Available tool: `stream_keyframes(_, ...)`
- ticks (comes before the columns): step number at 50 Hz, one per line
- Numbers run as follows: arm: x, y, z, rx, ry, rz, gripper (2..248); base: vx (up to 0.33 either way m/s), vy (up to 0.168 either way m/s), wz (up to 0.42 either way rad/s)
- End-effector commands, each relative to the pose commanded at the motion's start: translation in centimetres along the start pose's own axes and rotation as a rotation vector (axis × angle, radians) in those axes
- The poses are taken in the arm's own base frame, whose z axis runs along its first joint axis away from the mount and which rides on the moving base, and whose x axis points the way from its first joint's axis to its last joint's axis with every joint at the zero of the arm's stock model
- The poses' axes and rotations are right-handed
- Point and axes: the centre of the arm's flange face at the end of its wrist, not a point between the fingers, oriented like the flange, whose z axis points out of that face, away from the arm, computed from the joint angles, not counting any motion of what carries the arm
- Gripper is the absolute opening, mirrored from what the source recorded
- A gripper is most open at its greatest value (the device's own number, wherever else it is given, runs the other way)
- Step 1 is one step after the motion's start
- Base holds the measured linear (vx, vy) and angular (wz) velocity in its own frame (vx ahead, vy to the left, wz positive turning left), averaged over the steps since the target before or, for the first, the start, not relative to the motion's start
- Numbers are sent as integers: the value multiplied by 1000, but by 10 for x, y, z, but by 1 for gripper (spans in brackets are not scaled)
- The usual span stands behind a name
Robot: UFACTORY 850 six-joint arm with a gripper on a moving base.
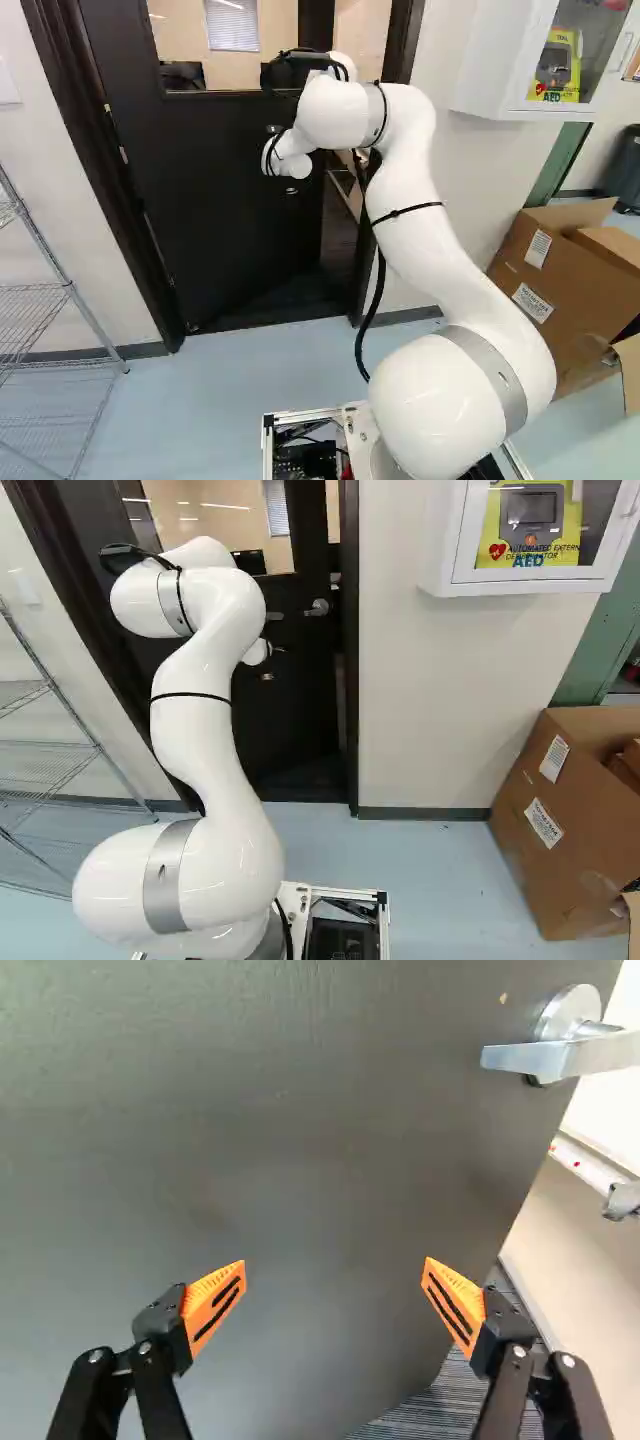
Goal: Open the door and move inside
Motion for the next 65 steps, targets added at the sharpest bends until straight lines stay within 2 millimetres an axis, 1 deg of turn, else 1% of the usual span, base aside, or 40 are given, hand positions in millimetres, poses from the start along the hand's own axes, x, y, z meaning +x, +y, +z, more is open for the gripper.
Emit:
stream_keyframes(26, -3, -5, -51, 6, -50, -7, 247, 0, 0, 0)
stream_keyframes(65, -10, 9, -130, -10, -112, -8, 247, 0, 0, 0)
